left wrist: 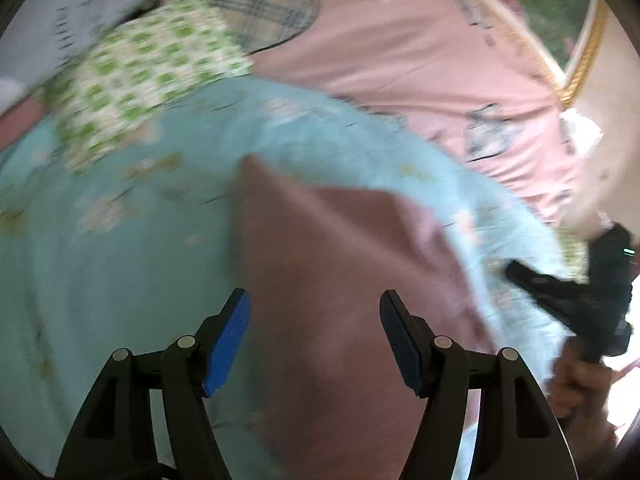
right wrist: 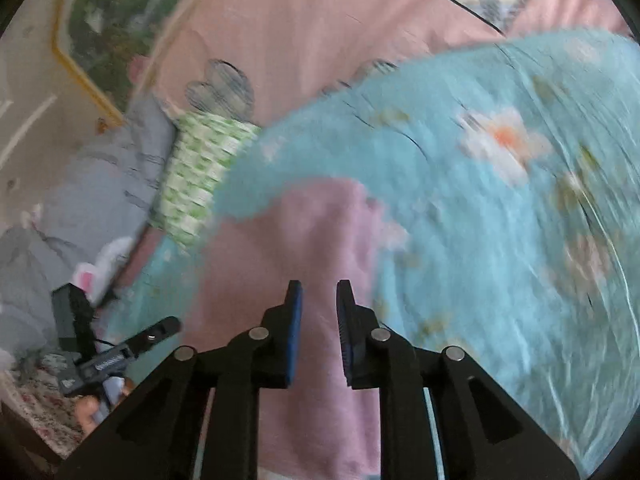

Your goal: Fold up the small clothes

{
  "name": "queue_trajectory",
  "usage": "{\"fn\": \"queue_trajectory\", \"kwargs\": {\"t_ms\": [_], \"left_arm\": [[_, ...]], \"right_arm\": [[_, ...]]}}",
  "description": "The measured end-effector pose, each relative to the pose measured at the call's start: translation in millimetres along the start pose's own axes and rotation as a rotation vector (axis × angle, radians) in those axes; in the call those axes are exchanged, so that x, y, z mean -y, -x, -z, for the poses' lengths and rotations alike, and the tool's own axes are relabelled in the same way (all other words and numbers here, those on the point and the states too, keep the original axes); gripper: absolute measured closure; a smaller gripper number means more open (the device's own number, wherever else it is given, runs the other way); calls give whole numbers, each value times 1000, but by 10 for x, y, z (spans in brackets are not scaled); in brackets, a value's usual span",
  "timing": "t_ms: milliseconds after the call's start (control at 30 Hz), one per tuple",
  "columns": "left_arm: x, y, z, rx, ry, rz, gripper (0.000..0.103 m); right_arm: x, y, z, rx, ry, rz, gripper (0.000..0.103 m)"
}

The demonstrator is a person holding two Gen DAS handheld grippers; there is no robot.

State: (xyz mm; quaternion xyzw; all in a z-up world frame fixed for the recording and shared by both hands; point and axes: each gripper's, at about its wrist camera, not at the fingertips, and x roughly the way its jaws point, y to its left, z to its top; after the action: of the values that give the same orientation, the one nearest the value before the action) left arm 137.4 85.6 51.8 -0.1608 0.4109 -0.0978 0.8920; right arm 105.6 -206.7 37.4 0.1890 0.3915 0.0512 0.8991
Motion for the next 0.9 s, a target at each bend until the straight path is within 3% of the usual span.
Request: {"fn": "queue_trajectory", "kwargs": {"t_ms": [100,267,333,400,500,700,900], "left_arm": [[137,-260,-169,-44,-46,77,36],[29,-788,-280,-136,-35,-10,43],[-150,-973,-289,-172,-3,-76,45],[-298,-1067,-278,-187,28,-56,46],[-348,-1052,-257,-177,24,-49,48],[-239,-702,-195,-127,20,-74,49],[-148,-110,222,-90,21,-37,49]], "right_arm": [[-118,-366,-199,-72,7,-37,84],[-48,-1019,-336,-180,-11,-4,84],[69,-1204,-352,-194,-5,74,85],[263,-1280,-377,-166,-51,129,90],[445,-1288,-393,-124,-127,168,103],[322,-893,-339,-99,-105,80,98],[72,-226,30,-85,-16,0,98]]}}
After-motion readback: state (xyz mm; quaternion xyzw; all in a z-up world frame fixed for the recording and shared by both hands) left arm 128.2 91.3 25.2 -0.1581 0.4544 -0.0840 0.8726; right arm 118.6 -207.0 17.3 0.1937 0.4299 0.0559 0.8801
